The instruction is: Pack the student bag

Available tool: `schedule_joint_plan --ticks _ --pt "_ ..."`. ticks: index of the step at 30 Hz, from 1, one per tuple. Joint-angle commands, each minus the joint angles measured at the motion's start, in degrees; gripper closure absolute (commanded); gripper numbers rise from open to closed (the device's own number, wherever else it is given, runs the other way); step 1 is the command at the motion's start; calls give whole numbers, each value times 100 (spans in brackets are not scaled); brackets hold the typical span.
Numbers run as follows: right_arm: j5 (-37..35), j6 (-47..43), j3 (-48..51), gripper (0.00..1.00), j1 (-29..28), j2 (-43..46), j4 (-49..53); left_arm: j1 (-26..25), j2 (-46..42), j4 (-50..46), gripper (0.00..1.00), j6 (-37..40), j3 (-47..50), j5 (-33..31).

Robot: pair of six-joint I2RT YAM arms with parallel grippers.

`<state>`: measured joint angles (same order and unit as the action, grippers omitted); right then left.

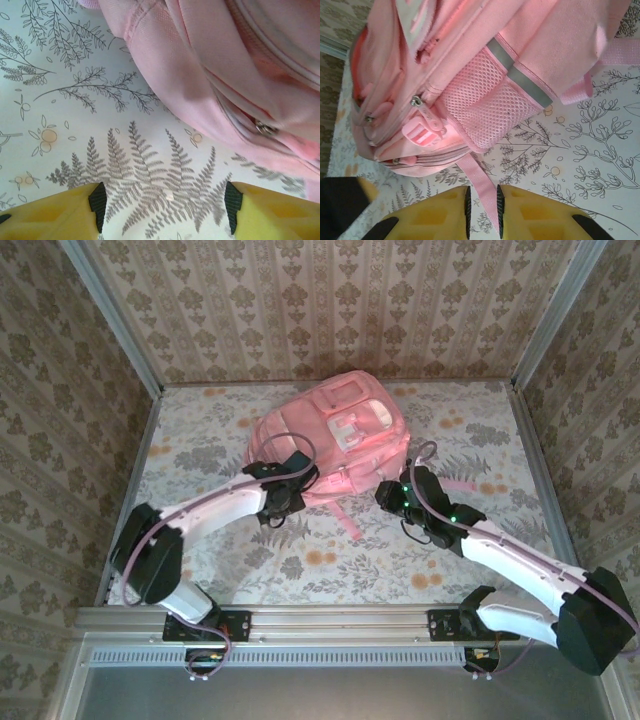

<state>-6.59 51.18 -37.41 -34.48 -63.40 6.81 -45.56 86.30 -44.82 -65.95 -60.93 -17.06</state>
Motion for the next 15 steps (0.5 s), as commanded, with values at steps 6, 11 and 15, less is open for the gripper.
schedule_joint_plan --ticks 6,11,15 --pt "208 45 -302 76 -112 -572 -177 -196 232 480 21 205 -175 266" --pt "187 22 -238 76 -112 -505 -242 -373 853 443 18 59 -620 -27" --pt "209 6 -127 76 -112 -412 -334 -394 1254 516 17 109 -975 -170"
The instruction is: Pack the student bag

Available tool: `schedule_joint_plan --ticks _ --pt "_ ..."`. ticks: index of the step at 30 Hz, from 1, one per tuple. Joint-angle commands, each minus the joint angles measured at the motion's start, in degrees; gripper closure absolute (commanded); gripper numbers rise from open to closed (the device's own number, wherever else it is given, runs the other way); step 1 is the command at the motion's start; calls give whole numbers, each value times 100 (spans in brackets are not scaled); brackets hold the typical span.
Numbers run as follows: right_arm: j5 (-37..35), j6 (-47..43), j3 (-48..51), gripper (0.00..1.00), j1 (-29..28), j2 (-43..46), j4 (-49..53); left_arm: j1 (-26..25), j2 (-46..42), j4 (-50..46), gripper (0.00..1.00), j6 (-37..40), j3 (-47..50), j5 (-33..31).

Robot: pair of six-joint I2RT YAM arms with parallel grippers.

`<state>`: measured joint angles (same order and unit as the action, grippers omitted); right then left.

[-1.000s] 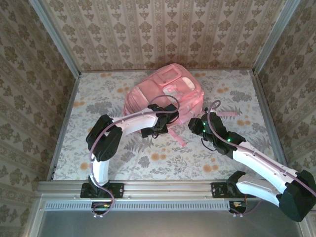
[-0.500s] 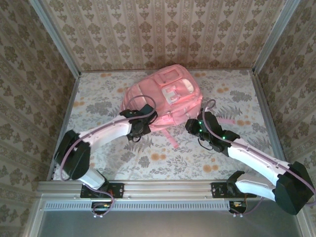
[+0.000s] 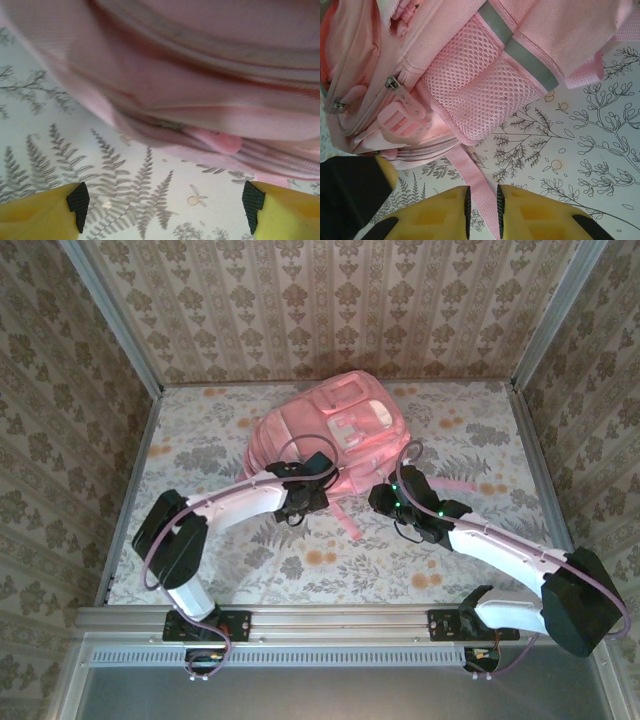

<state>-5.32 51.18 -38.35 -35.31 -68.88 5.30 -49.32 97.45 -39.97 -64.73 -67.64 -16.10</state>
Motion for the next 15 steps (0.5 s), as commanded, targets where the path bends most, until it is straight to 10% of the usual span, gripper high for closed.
schedule_joint_plan --ticks 1,15 --pt "92 -1 -16 76 -29 146 -187 -40 190 3 16 -13 -359 -370" --pt "164 12 82 76 -23 121 -355 69 438 49 18 -13 -69 -623"
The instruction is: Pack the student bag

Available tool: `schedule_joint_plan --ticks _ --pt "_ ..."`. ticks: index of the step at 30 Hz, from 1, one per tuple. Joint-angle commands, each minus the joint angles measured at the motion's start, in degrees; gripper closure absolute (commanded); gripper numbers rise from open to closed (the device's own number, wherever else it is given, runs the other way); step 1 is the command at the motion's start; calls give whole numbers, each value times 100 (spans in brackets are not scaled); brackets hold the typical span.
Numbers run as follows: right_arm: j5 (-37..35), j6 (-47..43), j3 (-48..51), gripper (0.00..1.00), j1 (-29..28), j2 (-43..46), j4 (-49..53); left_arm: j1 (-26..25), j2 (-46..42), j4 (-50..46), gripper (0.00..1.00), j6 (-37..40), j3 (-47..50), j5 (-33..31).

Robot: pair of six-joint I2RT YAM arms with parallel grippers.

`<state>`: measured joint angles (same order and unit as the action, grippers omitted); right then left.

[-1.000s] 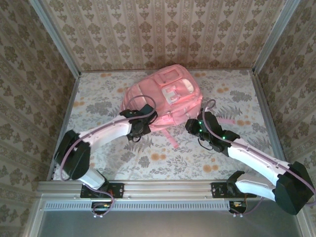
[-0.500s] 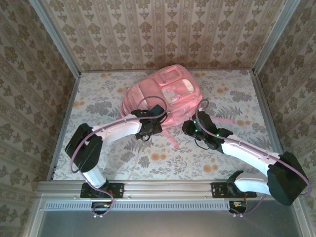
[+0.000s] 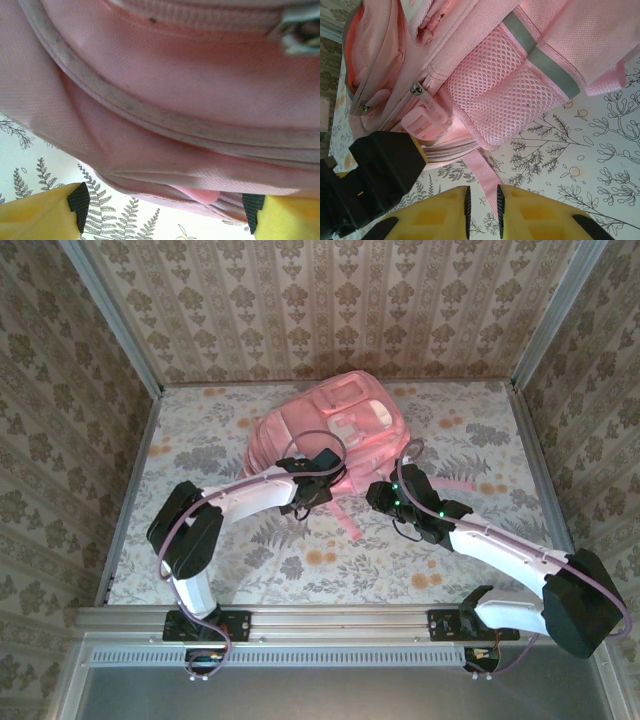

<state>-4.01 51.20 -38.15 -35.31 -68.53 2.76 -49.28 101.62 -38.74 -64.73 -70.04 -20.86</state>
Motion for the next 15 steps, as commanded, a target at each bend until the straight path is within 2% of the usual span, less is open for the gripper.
schedule_joint_plan --ticks 1,5,15 --pt "34 21 62 76 -24 93 -101 87 0 -69 18 -13 229 -151" --pt "43 35 45 76 -26 77 -75 169 -208 -51 22 -22 501 -158" --pt "215 184 54 76 -29 -158 -234 287 -773 69 39 152 824 -269"
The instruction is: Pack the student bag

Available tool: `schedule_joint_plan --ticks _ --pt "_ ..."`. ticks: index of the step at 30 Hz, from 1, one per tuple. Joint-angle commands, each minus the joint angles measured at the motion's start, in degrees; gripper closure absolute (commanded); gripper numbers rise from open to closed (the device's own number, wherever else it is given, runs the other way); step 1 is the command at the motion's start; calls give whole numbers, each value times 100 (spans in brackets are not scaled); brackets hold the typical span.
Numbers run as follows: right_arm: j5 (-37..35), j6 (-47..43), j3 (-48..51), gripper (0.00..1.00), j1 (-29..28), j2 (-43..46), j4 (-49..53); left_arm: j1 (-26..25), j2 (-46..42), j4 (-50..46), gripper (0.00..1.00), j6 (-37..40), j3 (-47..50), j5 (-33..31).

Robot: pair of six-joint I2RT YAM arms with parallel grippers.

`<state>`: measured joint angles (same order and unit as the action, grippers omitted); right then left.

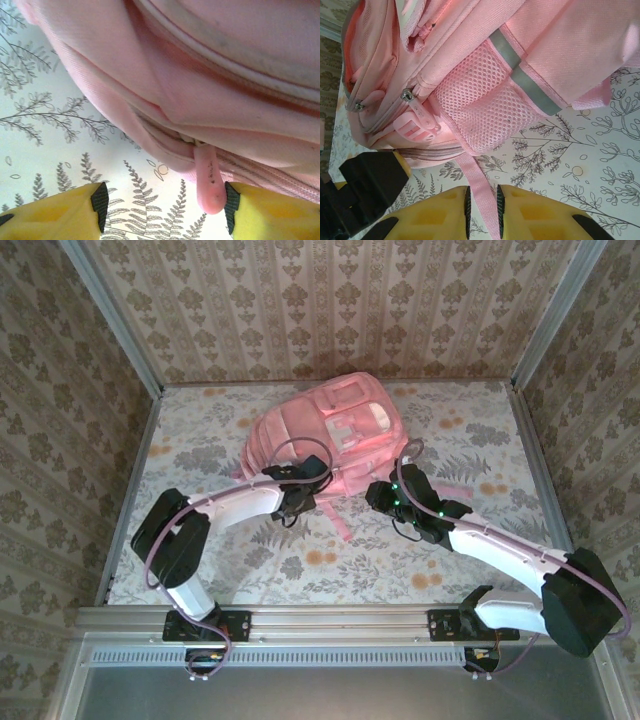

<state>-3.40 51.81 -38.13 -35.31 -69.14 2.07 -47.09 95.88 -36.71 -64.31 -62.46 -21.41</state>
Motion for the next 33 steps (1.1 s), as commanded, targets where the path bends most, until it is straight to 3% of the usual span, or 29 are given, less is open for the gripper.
schedule_joint_plan --ticks 1,14,26,33 --pt "157 136 46 76 -29 -111 -171 77 -221 -143 40 119 64 -221" --pt "109 75 -37 76 -29 -78 -32 320 -144 118 58 321 197 19" --pt "207 107 -2 76 -37 -247 -108 472 -182 638 100 742 247 571" --pt "269 153 -88 76 -111 -407 -144 431 -658 1095 100 883 676 1011"
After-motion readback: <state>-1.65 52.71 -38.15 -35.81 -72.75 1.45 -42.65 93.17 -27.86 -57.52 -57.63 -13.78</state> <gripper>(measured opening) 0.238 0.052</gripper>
